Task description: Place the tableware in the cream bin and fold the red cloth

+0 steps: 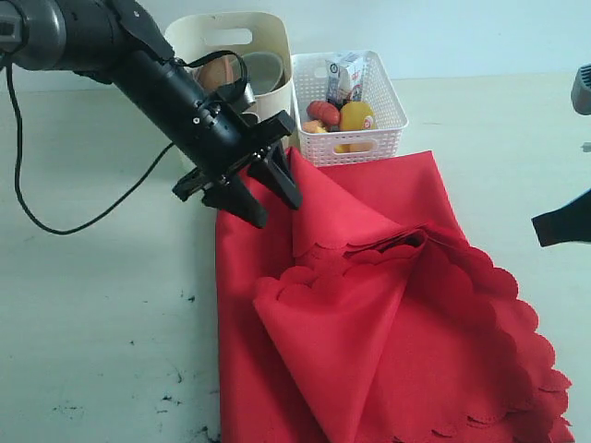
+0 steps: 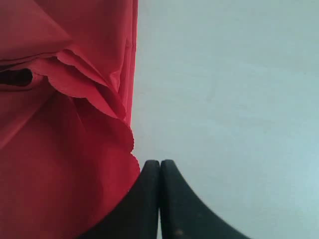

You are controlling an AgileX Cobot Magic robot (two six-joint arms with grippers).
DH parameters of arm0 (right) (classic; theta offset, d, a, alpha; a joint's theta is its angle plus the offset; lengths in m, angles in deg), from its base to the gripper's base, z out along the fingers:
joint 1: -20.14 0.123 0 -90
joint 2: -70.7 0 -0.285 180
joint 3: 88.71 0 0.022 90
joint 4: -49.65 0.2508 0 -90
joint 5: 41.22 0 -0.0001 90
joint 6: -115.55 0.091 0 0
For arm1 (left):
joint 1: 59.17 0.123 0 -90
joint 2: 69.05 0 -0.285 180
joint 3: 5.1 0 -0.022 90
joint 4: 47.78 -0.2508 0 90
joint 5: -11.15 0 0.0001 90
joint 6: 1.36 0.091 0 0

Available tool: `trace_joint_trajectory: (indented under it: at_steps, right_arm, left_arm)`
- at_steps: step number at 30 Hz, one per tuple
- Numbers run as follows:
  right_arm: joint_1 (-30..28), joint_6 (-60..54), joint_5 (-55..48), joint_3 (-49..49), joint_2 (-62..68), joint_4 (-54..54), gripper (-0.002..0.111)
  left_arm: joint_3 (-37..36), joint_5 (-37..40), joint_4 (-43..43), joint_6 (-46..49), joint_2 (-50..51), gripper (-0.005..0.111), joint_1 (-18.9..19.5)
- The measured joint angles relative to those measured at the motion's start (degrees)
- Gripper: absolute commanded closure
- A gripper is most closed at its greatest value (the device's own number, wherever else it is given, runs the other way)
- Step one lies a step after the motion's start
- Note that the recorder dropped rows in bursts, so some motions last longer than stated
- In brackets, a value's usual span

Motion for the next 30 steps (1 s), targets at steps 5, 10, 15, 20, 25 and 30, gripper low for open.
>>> trace_joint_trajectory:
  at_steps: [5, 10, 15, 20, 25, 30]
  right_arm:
    - [0.0, -1.1, 0.0, 0.0, 0.0, 0.4, 0.108]
    - [0.0, -2.1, 0.0, 0.0, 0.0, 0.9, 0.108]
    - [0.0, -2.1, 0.3, 0.0, 0.0, 1.1, 0.108]
    - [0.0, -2.1, 0.7, 0.0, 0.0, 1.1, 0.108]
    - [0.0, -2.1, 0.7, 0.0, 0.0, 1.2, 0.108]
    - [0.0, -7.0, 2.0, 0.0, 0.0, 5.8, 0.108]
  left_arm:
    - [-0.3, -3.2, 4.1, 0.0, 4.6, 0.053, -1.7]
    - [-0.3, -10.2, 11.8, 2.3, 6.7, 0.053, -6.0]
    - [1.7, -12.7, 29.6, 9.8, 7.1, 0.053, -9.8]
    - [6.6, -10.3, 44.2, 17.5, 8.2, 0.053, -11.2]
    - [8.4, -5.5, 44.7, 19.5, 8.2, 0.053, -8.5]
    - [8.6, -1.2, 37.7, 18.4, 8.2, 0.056, -5.7]
